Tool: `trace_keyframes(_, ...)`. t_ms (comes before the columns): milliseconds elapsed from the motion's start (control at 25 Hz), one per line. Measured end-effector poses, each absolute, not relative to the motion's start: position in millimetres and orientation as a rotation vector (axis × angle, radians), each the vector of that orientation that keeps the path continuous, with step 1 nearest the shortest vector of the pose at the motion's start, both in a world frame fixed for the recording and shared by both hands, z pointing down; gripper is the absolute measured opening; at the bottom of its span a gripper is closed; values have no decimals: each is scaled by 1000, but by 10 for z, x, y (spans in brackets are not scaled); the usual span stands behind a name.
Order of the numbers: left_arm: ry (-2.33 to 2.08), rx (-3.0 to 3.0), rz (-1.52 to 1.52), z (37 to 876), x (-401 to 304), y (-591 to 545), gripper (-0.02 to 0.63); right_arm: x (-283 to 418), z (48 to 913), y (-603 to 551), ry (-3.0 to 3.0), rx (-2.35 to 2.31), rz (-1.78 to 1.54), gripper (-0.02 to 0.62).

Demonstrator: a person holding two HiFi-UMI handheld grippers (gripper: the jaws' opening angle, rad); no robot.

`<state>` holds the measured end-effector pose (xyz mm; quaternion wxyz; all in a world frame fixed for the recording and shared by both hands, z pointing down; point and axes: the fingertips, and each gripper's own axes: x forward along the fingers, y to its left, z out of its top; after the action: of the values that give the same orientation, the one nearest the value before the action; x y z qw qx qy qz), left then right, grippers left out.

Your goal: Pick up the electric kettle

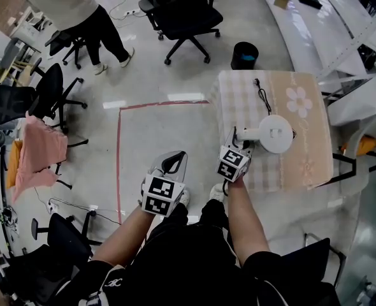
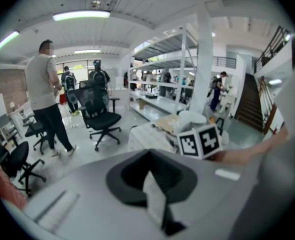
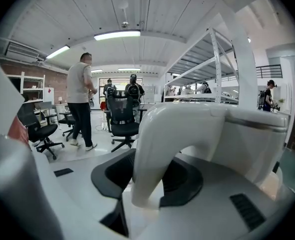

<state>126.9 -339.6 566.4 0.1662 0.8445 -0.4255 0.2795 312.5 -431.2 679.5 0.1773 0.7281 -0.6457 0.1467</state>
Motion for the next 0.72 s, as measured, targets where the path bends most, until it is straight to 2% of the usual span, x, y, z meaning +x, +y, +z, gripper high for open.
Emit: trace_keyframes(720, -1185, 2501, 663, 5337, 1403, -3490, 2, 3116, 5931, -4164, -1944, 2037, 334, 133)
